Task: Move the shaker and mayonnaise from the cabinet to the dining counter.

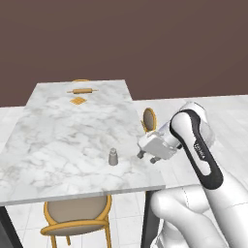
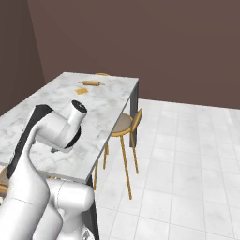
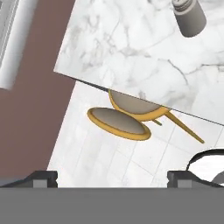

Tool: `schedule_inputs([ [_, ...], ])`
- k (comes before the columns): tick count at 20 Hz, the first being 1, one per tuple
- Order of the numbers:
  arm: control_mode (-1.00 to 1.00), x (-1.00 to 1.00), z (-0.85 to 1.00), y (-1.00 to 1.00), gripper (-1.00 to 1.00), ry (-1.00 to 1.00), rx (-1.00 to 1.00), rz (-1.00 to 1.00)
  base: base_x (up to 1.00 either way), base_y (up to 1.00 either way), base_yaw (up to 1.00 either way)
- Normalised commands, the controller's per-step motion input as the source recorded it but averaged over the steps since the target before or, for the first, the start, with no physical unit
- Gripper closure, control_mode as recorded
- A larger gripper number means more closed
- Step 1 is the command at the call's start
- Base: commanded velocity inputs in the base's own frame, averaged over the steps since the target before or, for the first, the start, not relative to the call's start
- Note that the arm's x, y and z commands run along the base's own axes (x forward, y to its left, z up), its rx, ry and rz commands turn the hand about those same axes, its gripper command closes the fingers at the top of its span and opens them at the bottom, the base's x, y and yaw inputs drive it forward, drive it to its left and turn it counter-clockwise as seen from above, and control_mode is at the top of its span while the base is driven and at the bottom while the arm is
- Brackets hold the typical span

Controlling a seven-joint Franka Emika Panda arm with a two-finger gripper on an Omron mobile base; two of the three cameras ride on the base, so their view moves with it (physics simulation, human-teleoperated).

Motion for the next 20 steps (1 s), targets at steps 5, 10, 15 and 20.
schedule_inputs([
  [5,-1.0,-0.44,0.26,-0.19,-1.0,0.13,-0.35,-0.11,0.0,0.0,0.0],
  [10,-1.0,-0.32,0.13,-0.28,-1.0,0.01,-0.48,-0.04,0.0,0.0,0.0],
  [15,-1.0,-0.18,0.04,-0.37,-1.0,0.01,-0.3,-0.06,0.0,0.0,0.0],
  [20,-1.0,-0.13,0.05,-0.38,-1.0,0.01,-0.11,-0.06,0.0,0.0,0.0],
])
